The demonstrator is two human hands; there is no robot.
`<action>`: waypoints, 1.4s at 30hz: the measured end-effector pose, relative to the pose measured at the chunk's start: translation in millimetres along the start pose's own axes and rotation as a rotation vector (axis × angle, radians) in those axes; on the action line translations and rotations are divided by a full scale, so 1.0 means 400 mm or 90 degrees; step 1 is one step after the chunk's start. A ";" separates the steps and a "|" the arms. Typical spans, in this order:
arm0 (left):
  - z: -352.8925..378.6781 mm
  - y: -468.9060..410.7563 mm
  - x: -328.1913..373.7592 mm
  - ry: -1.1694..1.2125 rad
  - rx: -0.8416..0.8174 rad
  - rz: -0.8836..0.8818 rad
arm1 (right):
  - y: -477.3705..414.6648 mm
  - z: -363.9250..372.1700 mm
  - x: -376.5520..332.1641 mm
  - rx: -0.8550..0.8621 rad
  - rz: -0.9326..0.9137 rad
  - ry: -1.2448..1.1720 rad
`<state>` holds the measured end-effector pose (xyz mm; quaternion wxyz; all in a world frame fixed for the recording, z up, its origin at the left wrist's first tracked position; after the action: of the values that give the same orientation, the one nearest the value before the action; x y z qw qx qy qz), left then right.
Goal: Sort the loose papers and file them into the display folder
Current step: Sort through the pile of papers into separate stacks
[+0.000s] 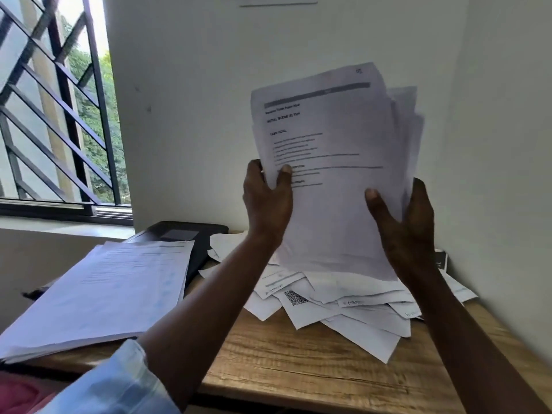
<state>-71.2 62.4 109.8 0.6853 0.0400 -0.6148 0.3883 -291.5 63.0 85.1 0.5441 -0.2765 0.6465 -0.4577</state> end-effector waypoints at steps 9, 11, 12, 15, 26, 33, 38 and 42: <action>0.018 0.085 -0.131 -0.136 -0.164 -0.044 | 0.108 -0.044 0.087 0.077 0.032 0.031; 0.024 0.080 -0.115 -0.140 -0.145 -0.014 | 0.093 -0.041 0.073 0.106 0.019 0.056; 0.026 0.079 -0.103 -0.136 -0.134 -0.003 | 0.083 -0.042 0.062 0.127 0.006 0.074; 0.020 0.082 -0.094 -0.123 -0.127 0.005 | 0.071 -0.050 0.043 0.187 -0.011 0.091; 0.016 0.077 -0.121 -0.077 -0.276 -0.093 | 0.020 -0.086 0.009 0.086 0.079 0.169; 0.136 0.228 -0.161 -0.088 -0.592 -0.416 | -0.001 -0.311 0.027 -0.199 0.264 0.573; 0.192 0.368 -0.249 -0.148 -0.614 -0.459 | 0.051 -0.331 0.060 -0.449 0.205 0.916; 0.192 0.398 -0.251 -0.219 -0.647 -0.462 | 0.031 -0.195 0.112 -0.475 0.112 0.697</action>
<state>-220.3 83.9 -26.7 0.5983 -0.0224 -0.7702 -0.2198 -375.7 52.4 52.9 0.0404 -0.1199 0.9646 -0.2315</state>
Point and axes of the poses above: each hand's wrist, its own y-axis away from the middle knuckle, its own z-axis out of the palm, x = y × z, the point moved 3 cm from there along -y, towards the middle knuckle, and after that the axes turned 13 degrees about -z, right-handed, at the moved point
